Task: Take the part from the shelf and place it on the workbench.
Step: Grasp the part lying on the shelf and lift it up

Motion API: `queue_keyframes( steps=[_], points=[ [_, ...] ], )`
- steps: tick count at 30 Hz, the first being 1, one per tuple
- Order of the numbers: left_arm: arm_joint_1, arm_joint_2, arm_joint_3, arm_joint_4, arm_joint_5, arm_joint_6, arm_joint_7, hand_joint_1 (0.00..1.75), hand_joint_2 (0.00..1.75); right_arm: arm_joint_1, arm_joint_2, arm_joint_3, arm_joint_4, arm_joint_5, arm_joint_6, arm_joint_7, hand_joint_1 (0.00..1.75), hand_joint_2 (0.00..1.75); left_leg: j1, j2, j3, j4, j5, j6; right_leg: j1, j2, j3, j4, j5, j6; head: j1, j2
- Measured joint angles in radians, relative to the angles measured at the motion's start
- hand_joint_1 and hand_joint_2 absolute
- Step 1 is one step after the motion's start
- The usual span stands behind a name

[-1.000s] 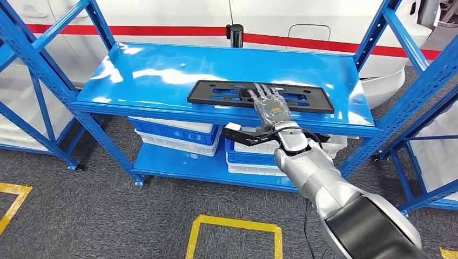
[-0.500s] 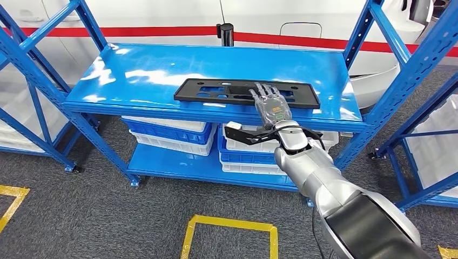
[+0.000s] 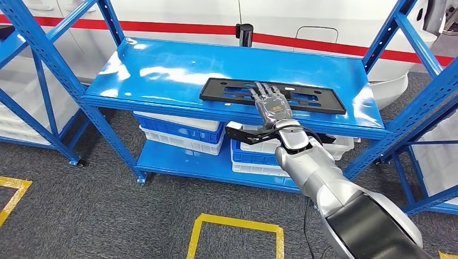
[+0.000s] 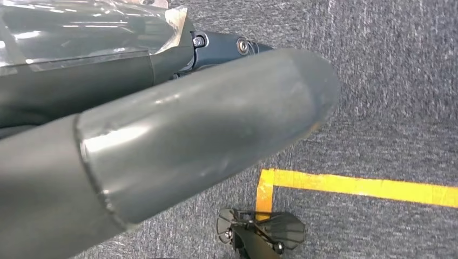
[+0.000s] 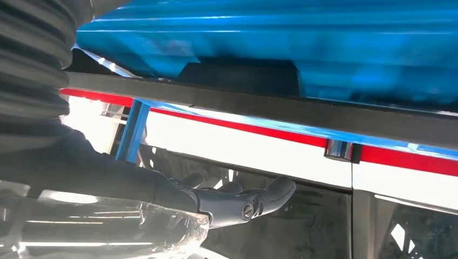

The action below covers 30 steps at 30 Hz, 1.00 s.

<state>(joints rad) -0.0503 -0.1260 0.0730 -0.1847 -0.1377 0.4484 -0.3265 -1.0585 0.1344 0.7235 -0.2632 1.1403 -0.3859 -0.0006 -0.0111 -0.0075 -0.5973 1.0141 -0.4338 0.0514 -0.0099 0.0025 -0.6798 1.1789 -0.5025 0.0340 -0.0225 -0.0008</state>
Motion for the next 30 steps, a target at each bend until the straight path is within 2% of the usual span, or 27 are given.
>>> queue_keyframes(
  steps=[2,3,4,7,9,11,12,13,14,15,16,17,19,21,22,23,25,26,27,28,29,30],
  points=[
    [-0.001,-0.003,0.0,0.0,0.0,0.001,0.0,0.0,0.0,-0.003,0.0,0.0,0.0,0.002,0.0,0.001,0.0,1.75,-0.011,-0.002,-0.001,0.003,-0.002,0.0,0.01,0.0,0.062,-0.121,0.043,-0.014,0.0,0.0],
    [-0.001,-0.004,0.001,0.0,0.0,0.001,0.0,0.0,0.0,-0.004,0.0,0.0,0.0,0.002,0.0,0.001,0.0,1.75,-0.014,-0.002,-0.001,0.004,-0.004,-0.001,0.012,0.0,0.076,-0.148,0.051,-0.022,0.0,0.0],
    [-0.001,-0.004,0.001,0.0,0.0,0.001,0.001,0.0,0.0,-0.005,0.0,0.0,0.0,0.003,0.0,0.001,0.0,1.75,-0.015,-0.002,-0.002,0.004,-0.005,-0.003,0.013,-0.001,0.079,-0.155,0.054,-0.028,0.0,0.0],
    [-0.001,-0.002,0.001,0.0,0.0,0.003,0.001,0.0,0.0,-0.006,0.001,-0.001,0.0,0.004,0.0,0.002,0.0,1.75,-0.012,-0.001,-0.008,0.022,-0.021,-0.016,-0.002,-0.001,0.088,-0.169,0.06,-0.042,-0.001,0.0],
    [-0.001,0.0,0.001,0.0,0.0,0.004,0.001,0.0,0.0,-0.007,0.004,-0.001,-0.001,0.005,0.0,0.002,0.0,1.75,-0.003,-0.001,-0.047,0.105,-0.068,-0.031,-0.011,-0.002,0.096,-0.176,0.061,-0.049,-0.007,0.0],
    [0.0,0.0,0.001,0.0,0.0,0.005,0.001,0.0,0.0,-0.008,0.007,-0.001,-0.001,0.006,0.0,0.002,0.0,1.75,0.015,0.0,-0.114,0.228,-0.118,-0.05,-0.012,-0.003,0.097,-0.176,0.06,-0.051,-0.01,0.0],
    [0.0,0.0,0.001,0.0,0.0,0.006,0.002,0.0,0.0,-0.007,0.007,-0.001,-0.001,0.006,0.0,0.003,0.0,1.75,0.023,0.002,-0.138,0.265,-0.124,-0.058,-0.013,-0.003,0.097,-0.176,0.059,-0.05,-0.01,0.0],
    [0.001,0.001,0.001,0.0,0.0,0.007,0.002,0.0,0.0,-0.006,0.007,-0.001,0.0,0.007,0.0,0.003,0.0,1.75,0.031,0.003,-0.143,0.266,-0.11,-0.065,-0.016,-0.002,0.098,-0.176,0.058,-0.048,-0.011,0.0],
    [0.001,0.001,0.001,0.0,0.0,0.009,0.002,0.0,0.0,-0.006,0.007,-0.001,0.0,0.007,0.0,0.003,0.0,1.75,0.038,0.004,-0.128,0.226,-0.078,-0.071,-0.019,-0.002,0.1,-0.175,0.056,-0.044,-0.011,0.0],
    [0.001,0.002,0.001,0.0,0.0,0.01,0.003,0.0,0.0,-0.006,0.007,-0.001,-0.001,0.008,0.0,0.003,0.0,1.75,0.044,0.007,-0.096,0.159,-0.038,-0.077,-0.023,-0.002,0.104,-0.175,0.053,-0.039,-0.011,0.0],
    [0.0,0.001,0.001,0.0,0.0,0.01,0.003,0.0,0.0,-0.007,0.007,-0.001,-0.001,0.008,0.0,0.004,0.0,1.75,0.048,0.007,-0.061,0.09,-0.009,-0.082,-0.024,-0.002,0.107,-0.175,0.05,-0.033,-0.012,0.0],
    [0.0,0.001,0.001,0.0,0.0,0.01,0.003,0.0,0.0,-0.008,0.007,-0.001,-0.001,0.009,0.001,0.004,0.0,1.75,0.048,0.006,-0.034,0.035,0.01,-0.082,-0.023,-0.001,0.109,-0.175,0.048,-0.026,-0.013,0.0],
    [-0.002,0.0,0.001,0.0,0.0,0.009,0.004,0.0,0.0,-0.011,0.007,-0.001,-0.001,0.009,0.002,0.004,0.0,1.75,0.042,0.003,-0.017,-0.001,0.01,-0.07,-0.018,-0.001,0.109,-0.178,0.046,-0.01,-0.014,0.0],
    [-0.001,0.001,0.002,0.0,0.0,0.009,0.004,0.0,0.0,-0.012,0.007,-0.001,-0.001,0.009,0.003,0.003,0.0,1.75,0.035,0.001,-0.015,-0.005,0.011,-0.048,-0.015,-0.001,0.11,-0.184,0.046,0.006,-0.014,0.0],
    [-0.001,0.001,0.002,0.0,0.0,0.009,0.004,0.0,0.0,-0.013,0.006,-0.002,-0.001,0.009,0.003,0.003,0.0,1.75,0.033,0.001,-0.012,-0.009,0.012,-0.038,-0.015,-0.002,0.107,-0.177,0.041,0.011,-0.013,0.0],
    [-0.001,0.001,0.002,0.0,0.0,0.009,0.004,0.0,0.0,-0.014,0.006,-0.003,-0.001,0.009,0.003,0.003,0.0,1.75,0.031,0.001,-0.009,-0.013,0.014,-0.027,-0.014,-0.002,0.093,-0.15,0.027,0.011,-0.011,0.0],
    [-0.002,0.001,0.003,0.0,0.001,0.009,0.003,0.0,0.0,-0.014,0.004,-0.006,-0.001,0.009,0.003,0.002,0.0,1.75,0.028,0.002,-0.004,-0.017,0.014,-0.01,-0.015,-0.002,0.029,-0.026,-0.024,0.0,-0.006,0.0],
    [-0.002,0.001,0.004,0.0,0.002,0.009,0.003,0.0,0.0,-0.012,0.004,-0.007,-0.001,0.01,0.004,0.002,0.0,1.75,0.025,0.002,-0.003,-0.017,0.012,-0.004,-0.013,-0.002,-0.014,0.053,-0.051,-0.004,-0.005,0.0],
    [-0.002,0.001,0.005,0.0,0.002,0.009,0.003,0.0,0.0,-0.008,0.003,-0.008,-0.001,0.01,0.005,0.002,0.0,1.75,0.022,0.001,-0.001,-0.017,0.01,-0.001,-0.012,-0.002,-0.049,0.112,-0.067,-0.004,-0.004,0.0],
    [-0.002,0.001,0.006,0.0,0.004,0.008,0.003,0.0,0.0,-0.005,0.003,-0.008,0.0,0.012,0.005,0.002,0.0,1.75,0.019,0.0,0.001,-0.017,0.008,0.001,-0.01,-0.002,-0.066,0.135,-0.066,-0.001,-0.003,0.0],
    [-0.001,0.001,0.007,0.0,0.005,0.008,0.003,0.0,0.0,-0.004,0.003,-0.009,0.0,0.013,0.005,0.002,0.0,1.75,0.016,-0.003,0.005,-0.016,0.006,0.002,-0.008,-0.002,-0.06,0.11,-0.046,0.005,-0.002,0.0],
    [-0.001,0.001,0.008,0.0,0.006,0.007,0.003,0.0,0.0,-0.004,0.002,-0.009,0.0,0.014,0.006,0.002,0.0,1.75,0.014,-0.005,0.01,-0.016,0.003,0.002,-0.006,-0.002,-0.032,0.045,-0.013,0.01,-0.001,0.0]
  ],
)
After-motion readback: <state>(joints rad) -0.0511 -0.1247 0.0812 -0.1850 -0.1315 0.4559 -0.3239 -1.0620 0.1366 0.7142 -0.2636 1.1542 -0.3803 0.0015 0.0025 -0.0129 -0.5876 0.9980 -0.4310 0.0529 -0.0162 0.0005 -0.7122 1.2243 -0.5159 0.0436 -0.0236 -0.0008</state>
